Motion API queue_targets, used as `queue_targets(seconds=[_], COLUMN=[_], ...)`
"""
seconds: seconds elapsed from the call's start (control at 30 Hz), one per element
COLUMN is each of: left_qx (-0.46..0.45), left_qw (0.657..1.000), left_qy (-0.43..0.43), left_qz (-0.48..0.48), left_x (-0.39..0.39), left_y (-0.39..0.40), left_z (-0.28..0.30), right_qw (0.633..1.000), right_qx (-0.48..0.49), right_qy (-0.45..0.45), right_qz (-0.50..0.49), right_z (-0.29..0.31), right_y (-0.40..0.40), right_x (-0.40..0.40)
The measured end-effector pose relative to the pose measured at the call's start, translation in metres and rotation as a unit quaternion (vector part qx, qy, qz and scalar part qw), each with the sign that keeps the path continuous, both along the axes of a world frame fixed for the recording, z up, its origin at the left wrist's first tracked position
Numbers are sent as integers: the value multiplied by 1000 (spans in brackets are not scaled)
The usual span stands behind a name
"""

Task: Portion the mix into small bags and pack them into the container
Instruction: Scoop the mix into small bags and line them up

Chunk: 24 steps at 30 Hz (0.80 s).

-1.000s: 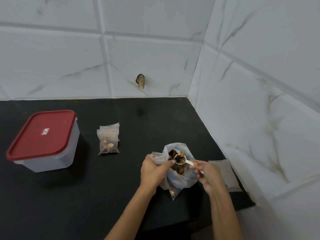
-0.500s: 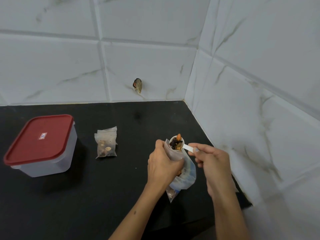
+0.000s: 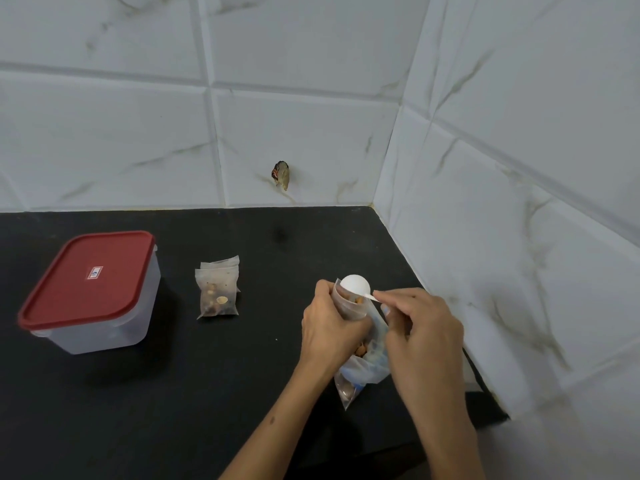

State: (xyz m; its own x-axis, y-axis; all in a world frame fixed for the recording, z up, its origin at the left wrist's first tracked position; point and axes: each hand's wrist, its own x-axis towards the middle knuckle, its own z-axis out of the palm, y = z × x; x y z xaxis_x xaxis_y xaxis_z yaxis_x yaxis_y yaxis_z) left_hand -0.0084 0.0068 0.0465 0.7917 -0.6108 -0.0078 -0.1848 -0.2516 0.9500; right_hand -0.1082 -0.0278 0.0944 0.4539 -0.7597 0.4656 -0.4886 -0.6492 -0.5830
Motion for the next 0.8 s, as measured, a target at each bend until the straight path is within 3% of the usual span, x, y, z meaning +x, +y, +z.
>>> queue_targets(seconds=[0.13, 0.33, 0.5, 0.63, 0.7, 0.8], left_qx=[-14, -55, -95, -99, -90, -100], left_qw=[1000, 998, 995, 994, 994, 993], left_qy=[6, -15, -23, -32, -27, -10], left_qz=[0, -24, -15, -38, -50, -64], left_x=[1, 1, 7, 11, 13, 15], left_y=[0, 3, 9, 12, 11, 11], left_z=[0, 1, -4, -6, -8, -5], right_qw=[1000, 989, 984, 971, 979, 988], right_qx=[7, 129, 133, 174, 149, 113], right_qy=[-27, 14, -115, -162, -133, 40], right_qz=[1, 67, 10, 2, 36, 98], right_z=[3, 6, 14, 21, 23, 20], right_y=[1, -3, -3, -5, -2, 3], right_x=[-1, -2, -4, -8, -7, 1])
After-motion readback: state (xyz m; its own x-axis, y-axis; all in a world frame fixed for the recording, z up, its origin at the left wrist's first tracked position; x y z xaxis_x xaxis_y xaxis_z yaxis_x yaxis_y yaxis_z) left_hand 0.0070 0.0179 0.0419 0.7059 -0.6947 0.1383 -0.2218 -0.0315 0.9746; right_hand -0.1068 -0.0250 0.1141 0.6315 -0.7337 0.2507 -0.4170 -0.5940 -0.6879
